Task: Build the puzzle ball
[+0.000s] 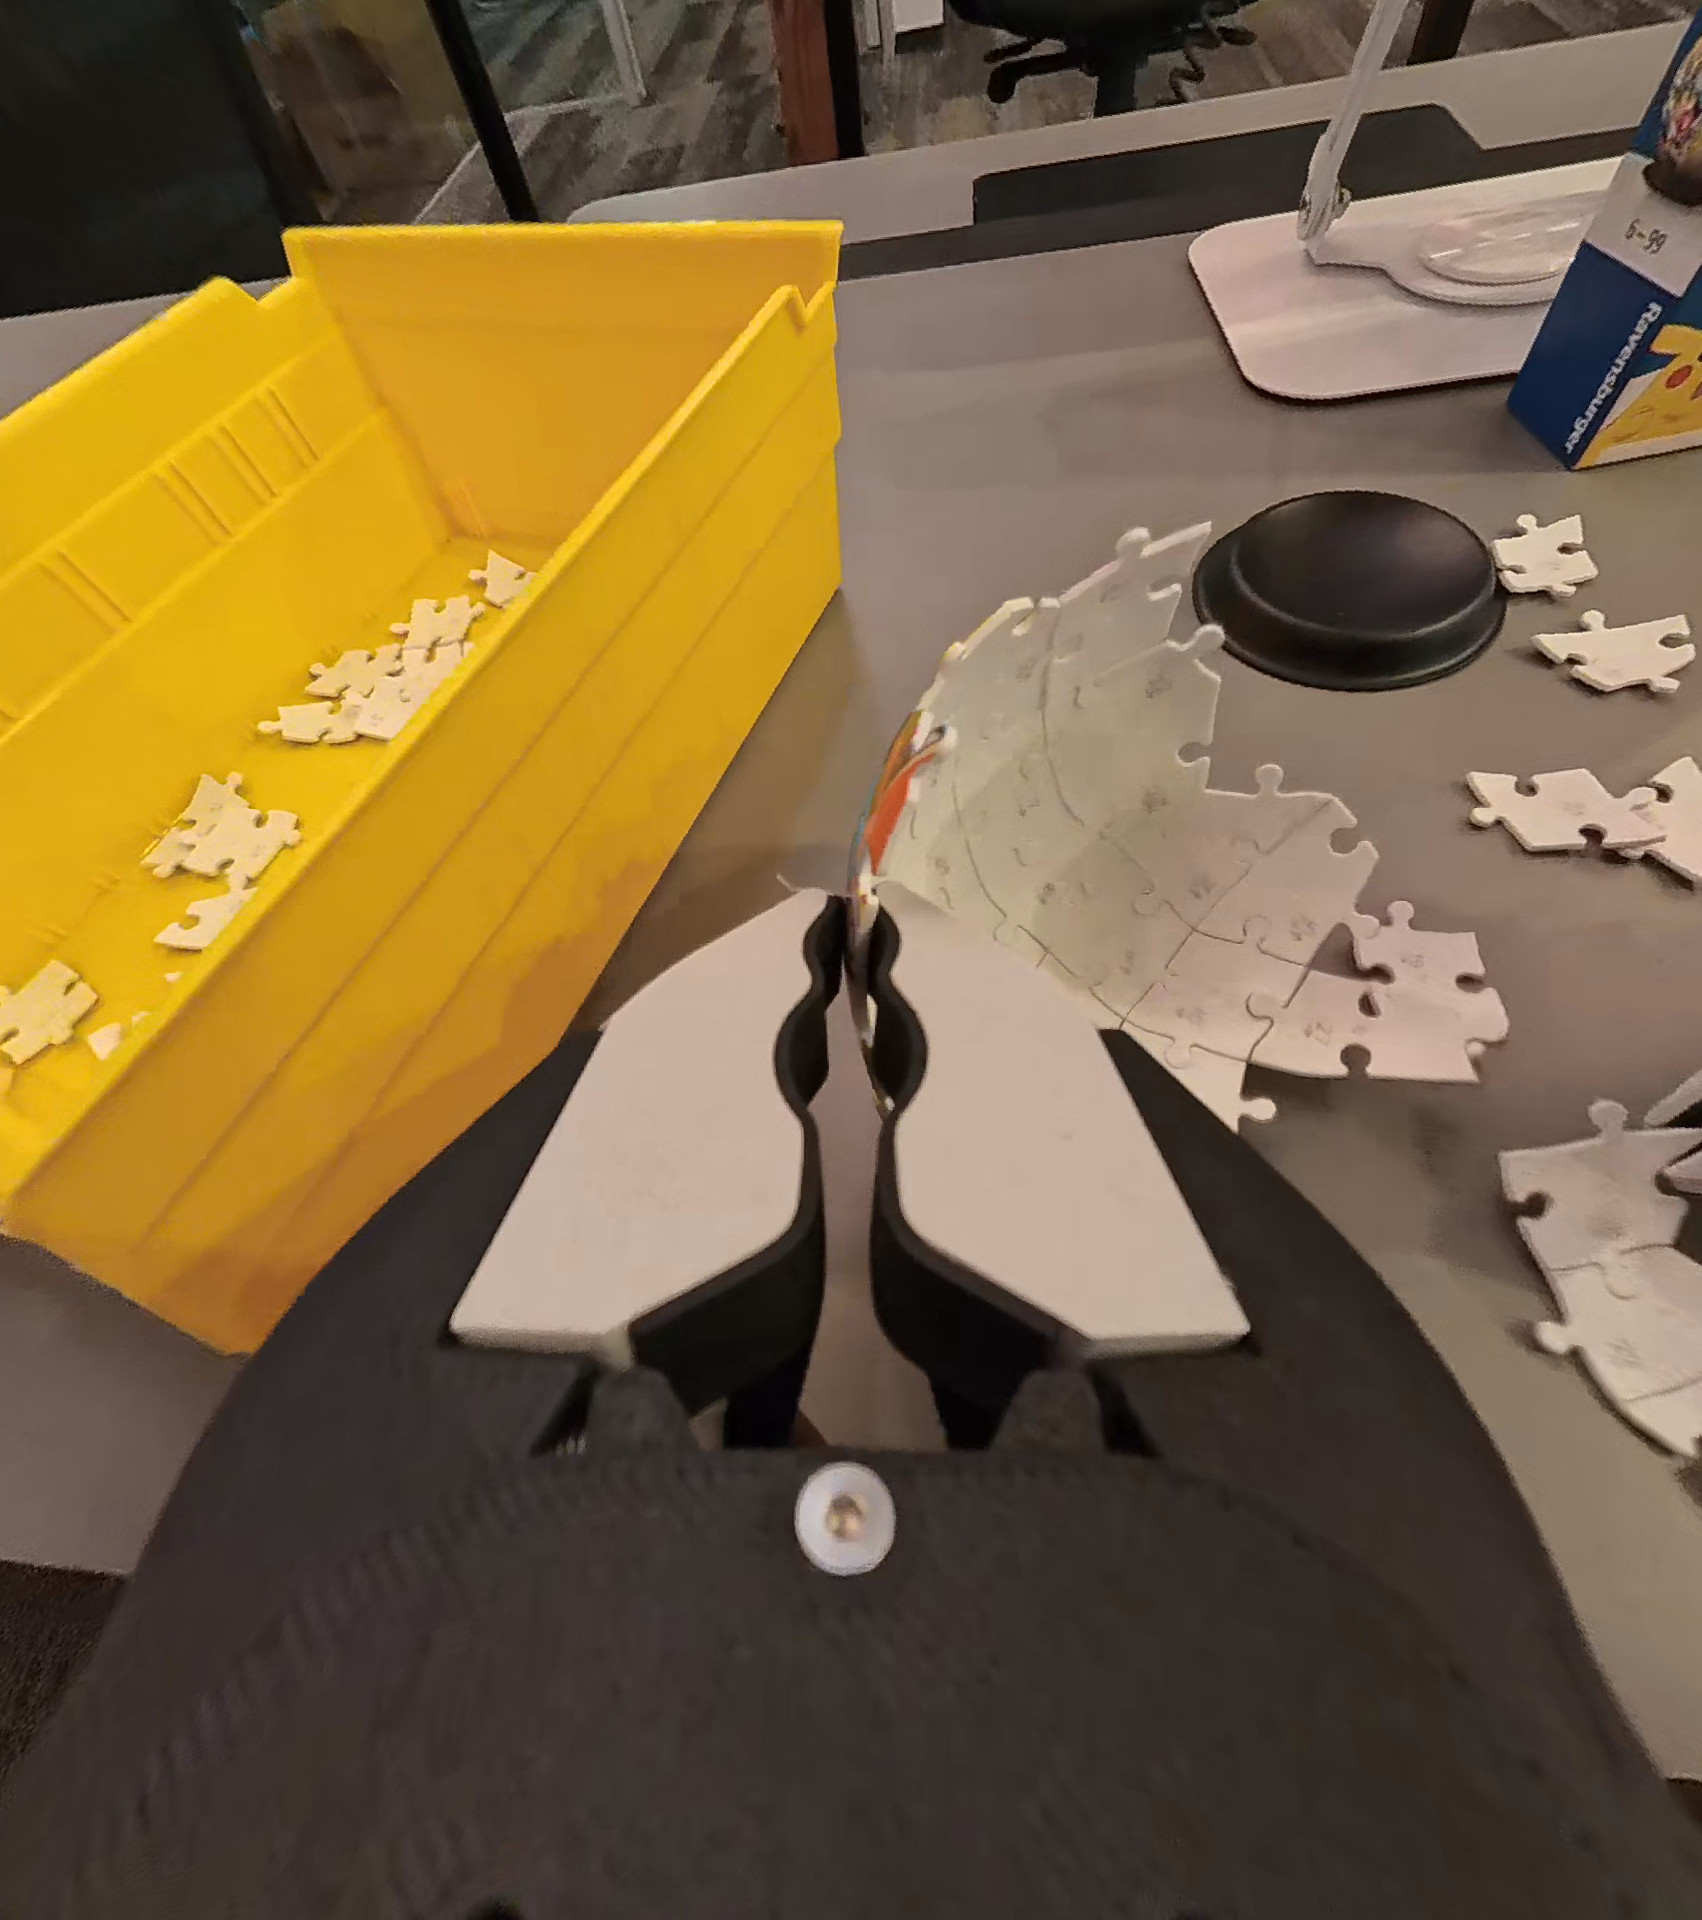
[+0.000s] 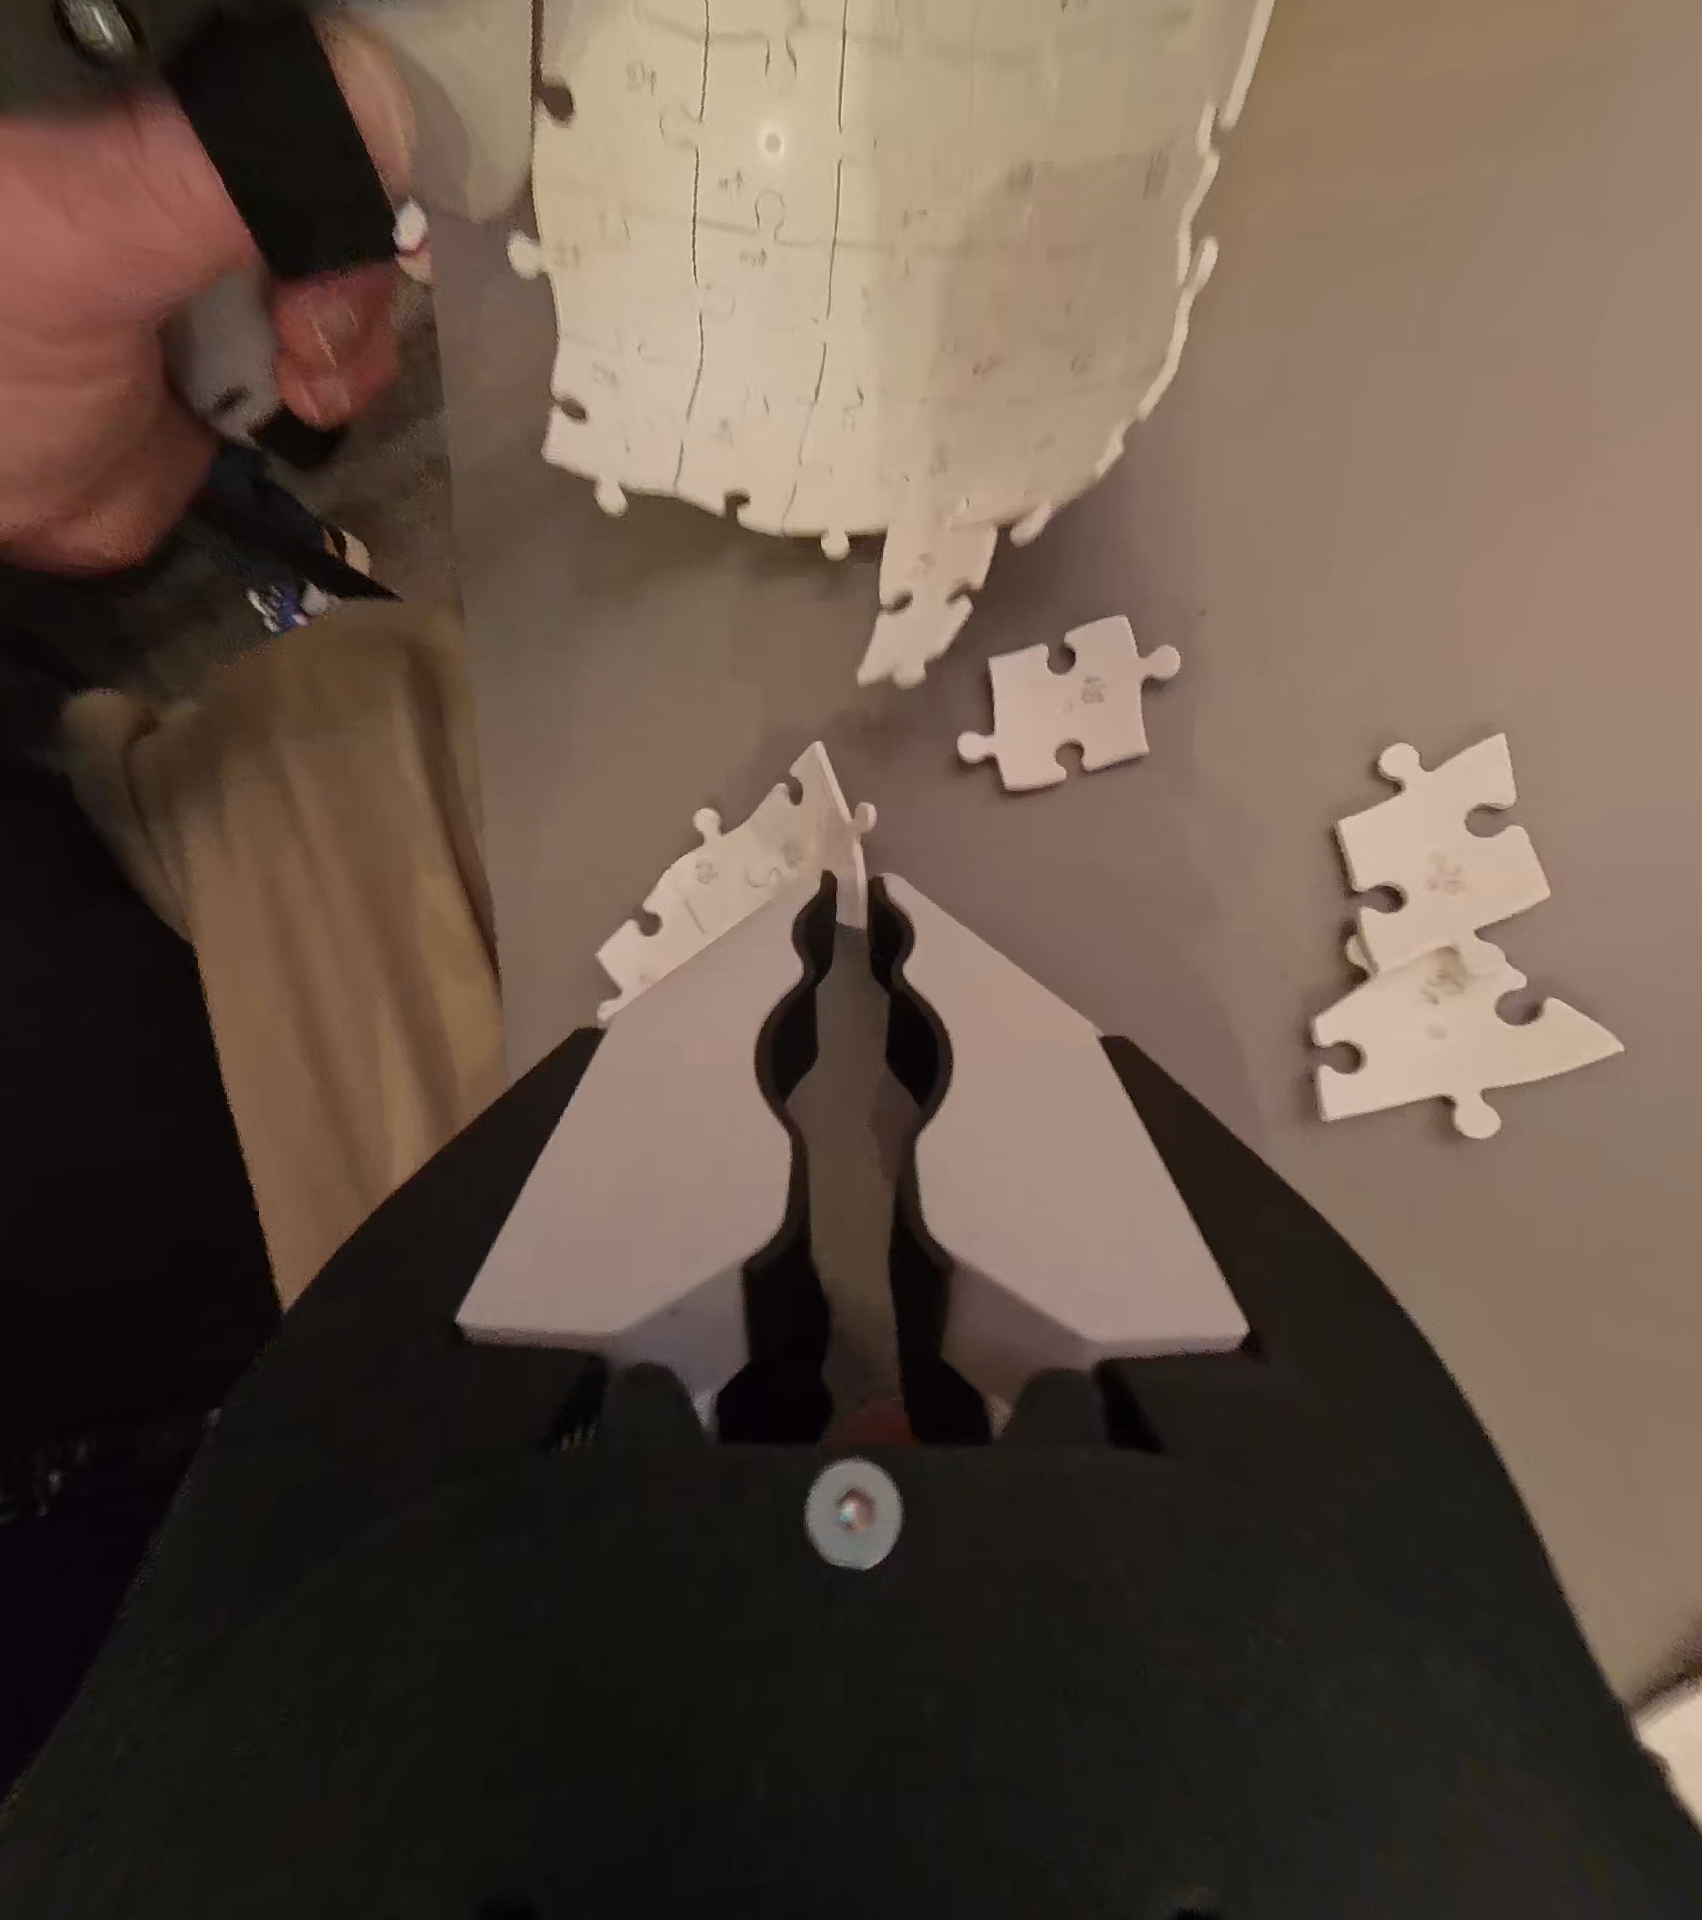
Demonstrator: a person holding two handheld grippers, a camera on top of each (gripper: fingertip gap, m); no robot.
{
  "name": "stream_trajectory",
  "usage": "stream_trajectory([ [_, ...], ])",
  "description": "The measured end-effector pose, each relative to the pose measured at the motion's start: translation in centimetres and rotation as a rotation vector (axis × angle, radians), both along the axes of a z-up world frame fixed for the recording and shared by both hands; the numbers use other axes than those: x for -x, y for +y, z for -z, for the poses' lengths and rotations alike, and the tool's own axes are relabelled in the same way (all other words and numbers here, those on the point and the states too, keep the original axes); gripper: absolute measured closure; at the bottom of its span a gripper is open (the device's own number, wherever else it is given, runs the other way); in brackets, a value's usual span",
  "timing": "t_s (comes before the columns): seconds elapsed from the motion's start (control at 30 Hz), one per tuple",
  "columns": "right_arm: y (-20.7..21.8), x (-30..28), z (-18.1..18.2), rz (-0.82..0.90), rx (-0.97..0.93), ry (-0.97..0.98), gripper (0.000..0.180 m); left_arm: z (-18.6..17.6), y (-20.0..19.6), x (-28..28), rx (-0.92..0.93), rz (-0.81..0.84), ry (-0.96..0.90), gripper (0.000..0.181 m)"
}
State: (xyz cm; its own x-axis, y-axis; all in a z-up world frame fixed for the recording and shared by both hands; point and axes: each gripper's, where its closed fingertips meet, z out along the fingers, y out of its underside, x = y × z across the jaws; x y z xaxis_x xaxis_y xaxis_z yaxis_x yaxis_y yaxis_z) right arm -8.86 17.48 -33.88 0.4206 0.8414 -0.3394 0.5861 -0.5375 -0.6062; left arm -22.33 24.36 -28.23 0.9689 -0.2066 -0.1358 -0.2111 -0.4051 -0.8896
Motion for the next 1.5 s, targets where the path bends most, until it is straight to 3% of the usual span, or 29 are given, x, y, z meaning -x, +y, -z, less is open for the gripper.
stream_trajectory([
  [0.83,2.5,3.0,-1.5,0.539,0.212,0.367,0.179,0.7,0.1,-0.5,-0.054,-0.058,-0.004,0.178],
  [1.27,2.9,2.3,-0.8,0.603,0.231,0.371,0.179,0.7,-0.5,-1.4,-0.085,-0.030,0.053,0.178],
  [1.5,3.0,1.9,-0.3,0.606,0.228,0.350,0.178,1.5,-1.4,-2.0,-0.020,0.011,-0.010,0.161],
])
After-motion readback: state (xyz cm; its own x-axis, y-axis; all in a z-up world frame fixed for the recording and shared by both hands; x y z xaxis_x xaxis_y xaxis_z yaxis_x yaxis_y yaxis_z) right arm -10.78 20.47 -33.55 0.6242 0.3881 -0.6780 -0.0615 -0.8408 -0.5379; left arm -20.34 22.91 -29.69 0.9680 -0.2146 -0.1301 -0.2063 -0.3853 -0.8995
